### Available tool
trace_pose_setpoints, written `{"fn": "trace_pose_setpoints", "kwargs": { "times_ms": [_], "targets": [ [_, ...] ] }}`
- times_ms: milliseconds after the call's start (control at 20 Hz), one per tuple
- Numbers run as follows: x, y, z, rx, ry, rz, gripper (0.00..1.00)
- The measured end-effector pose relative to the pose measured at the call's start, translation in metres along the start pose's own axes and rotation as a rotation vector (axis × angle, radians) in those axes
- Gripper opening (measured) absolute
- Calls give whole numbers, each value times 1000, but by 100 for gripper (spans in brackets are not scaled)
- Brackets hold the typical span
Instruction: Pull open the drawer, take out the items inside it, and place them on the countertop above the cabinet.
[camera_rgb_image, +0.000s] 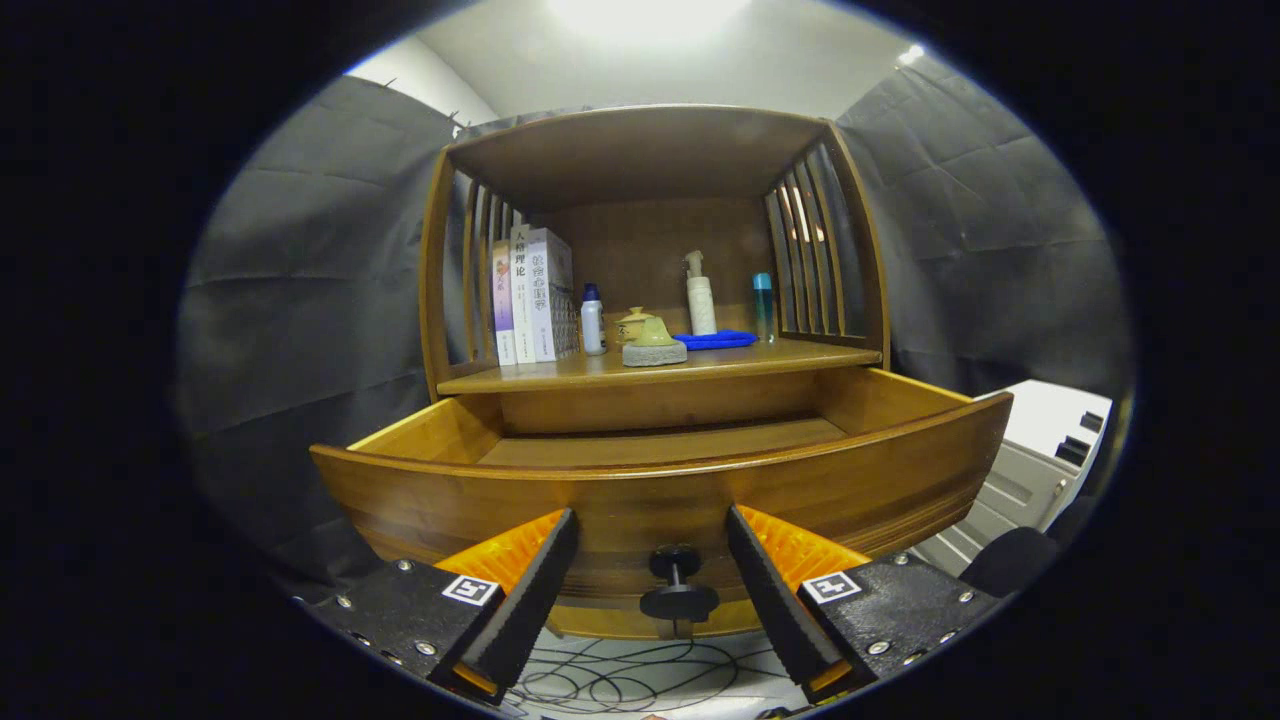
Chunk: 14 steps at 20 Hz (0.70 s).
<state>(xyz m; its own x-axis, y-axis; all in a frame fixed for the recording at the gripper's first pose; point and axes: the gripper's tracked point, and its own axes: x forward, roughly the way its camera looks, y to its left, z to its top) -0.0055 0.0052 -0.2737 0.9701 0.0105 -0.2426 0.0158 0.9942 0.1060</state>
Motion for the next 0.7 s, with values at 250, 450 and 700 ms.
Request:
{"fn": "trace_pose_setpoints", "kwargs": {
  "times_ms": [250, 450, 700],
  "targets": [
    [30, 2, 12, -15, 5, -17, 94],
    [58, 3, 13, -35, 12, -26, 95],
    [96, 3, 16, -109, 8, -39, 95]
  ]
}}
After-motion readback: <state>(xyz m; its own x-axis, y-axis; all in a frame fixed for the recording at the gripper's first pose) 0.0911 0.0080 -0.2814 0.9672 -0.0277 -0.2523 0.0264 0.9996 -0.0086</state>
